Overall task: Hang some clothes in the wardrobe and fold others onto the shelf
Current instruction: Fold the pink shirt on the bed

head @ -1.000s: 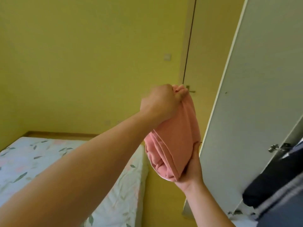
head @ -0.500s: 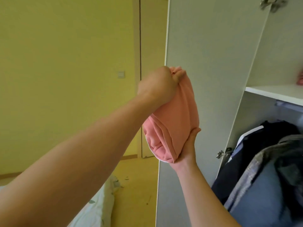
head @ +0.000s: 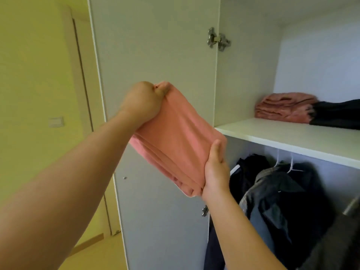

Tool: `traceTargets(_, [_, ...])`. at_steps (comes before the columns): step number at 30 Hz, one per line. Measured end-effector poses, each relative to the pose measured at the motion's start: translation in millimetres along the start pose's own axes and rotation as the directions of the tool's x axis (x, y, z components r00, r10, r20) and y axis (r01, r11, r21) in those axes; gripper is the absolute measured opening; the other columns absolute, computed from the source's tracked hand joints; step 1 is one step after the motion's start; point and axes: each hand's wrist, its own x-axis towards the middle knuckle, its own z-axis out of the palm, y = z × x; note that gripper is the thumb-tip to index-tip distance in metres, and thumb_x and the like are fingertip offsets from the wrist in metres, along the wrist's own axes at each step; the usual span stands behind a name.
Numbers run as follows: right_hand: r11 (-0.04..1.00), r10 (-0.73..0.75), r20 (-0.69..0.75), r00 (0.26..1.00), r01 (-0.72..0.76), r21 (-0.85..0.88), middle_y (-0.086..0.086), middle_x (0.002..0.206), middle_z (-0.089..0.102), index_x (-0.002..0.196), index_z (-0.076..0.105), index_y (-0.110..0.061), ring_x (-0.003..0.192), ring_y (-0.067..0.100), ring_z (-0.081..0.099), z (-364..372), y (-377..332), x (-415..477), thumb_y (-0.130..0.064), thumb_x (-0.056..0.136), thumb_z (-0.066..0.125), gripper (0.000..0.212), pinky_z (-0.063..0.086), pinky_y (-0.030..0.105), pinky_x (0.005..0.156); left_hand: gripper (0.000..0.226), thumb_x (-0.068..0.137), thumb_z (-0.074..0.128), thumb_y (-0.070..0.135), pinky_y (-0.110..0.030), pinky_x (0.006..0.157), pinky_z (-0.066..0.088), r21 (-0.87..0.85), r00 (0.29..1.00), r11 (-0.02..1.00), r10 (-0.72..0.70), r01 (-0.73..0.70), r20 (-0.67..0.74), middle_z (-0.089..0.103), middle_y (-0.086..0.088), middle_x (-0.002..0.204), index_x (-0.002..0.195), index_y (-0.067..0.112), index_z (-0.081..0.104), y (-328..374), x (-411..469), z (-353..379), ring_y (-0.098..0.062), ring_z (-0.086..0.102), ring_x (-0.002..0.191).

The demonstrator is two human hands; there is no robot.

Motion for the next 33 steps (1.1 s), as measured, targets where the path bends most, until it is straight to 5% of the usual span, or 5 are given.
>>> traceTargets(13, [0.882, -0.472, -0.292, 0.832, 0.443, -0.163, -0.002, 0.128, 0.059, 0.143, 0.033, -0.037, 0.098, 0.022, 0.069, -93, -117, -35, -0.025, 0.083, 0.080, 0.077, 0.062, 0.043, 0.070, 0.073, 0.096, 0.052, 0.056, -0.031, 0.101, 0.039, -0.668, 0.905, 0.731, 0.177, 0.143, 0.386, 0.050, -0.018, 0.145, 0.138, -0.004, 0.050, 116, 68, 125, -0.033, 0.050, 0.130])
traceTargets(22, [0.848, -0.506, -0.560, 0.656, 0.261, -0.462, 0.015, 0.111, 0.067, 0.131, 0.048, -0.012, 0.086, 0.028, 0.072, -222, -232, -70, -0.005, 0.076, 0.080, 0.064, 0.061, 0.040, 0.066, 0.037, 0.101, 0.053, 0.038, -0.040, 0.098, 0.052, -0.727, 0.579, 0.511, 0.449, 0.458, 0.680, 0.067, -0.010, 0.119, 0.119, 0.007, 0.063, 249, 8, 231, -0.025, 0.063, 0.108])
traceTargets(27, [0.794, -0.574, -0.609, 0.547, 0.189, -0.578, 0.015, 0.105, 0.069, 0.128, 0.053, -0.004, 0.086, 0.027, 0.071, -289, -304, -76, -0.009, 0.071, 0.086, 0.067, 0.060, 0.037, 0.072, 0.025, 0.104, 0.049, 0.032, -0.028, 0.056, 0.049, -0.688, 0.459, 0.422, 0.526, 0.590, 0.716, 0.069, -0.002, 0.092, 0.104, 0.014, 0.066, 338, -23, 258, -0.017, 0.063, 0.074])
traceTargets(31, [0.460, -0.814, -0.494, 0.307, -0.180, -0.870, 0.010, 0.116, 0.060, 0.128, 0.056, -0.015, 0.100, 0.027, 0.062, -334, -343, -59, -0.027, 0.072, 0.086, 0.064, 0.052, 0.034, 0.086, 0.049, 0.099, 0.056, 0.029, -0.040, 0.073, 0.057, -0.732, 0.527, 0.560, 0.516, 0.389, 0.675, 0.061, -0.016, 0.122, 0.137, 0.000, 0.044, 388, -35, 289, -0.030, 0.063, 0.096])
traceTargets(33, [0.091, -0.817, -0.374, 0.439, -0.542, -0.835, 0.008, 0.122, 0.059, 0.119, 0.063, -0.027, 0.108, 0.031, 0.060, -352, -335, -43, -0.038, 0.077, 0.073, 0.044, 0.051, 0.037, 0.094, 0.069, 0.094, 0.056, 0.019, -0.043, 0.090, 0.052, -0.641, 0.543, 0.766, 0.558, -0.047, 0.628, 0.045, -0.021, 0.138, 0.151, 0.004, 0.019, 395, -49, 306, -0.039, 0.056, 0.115])
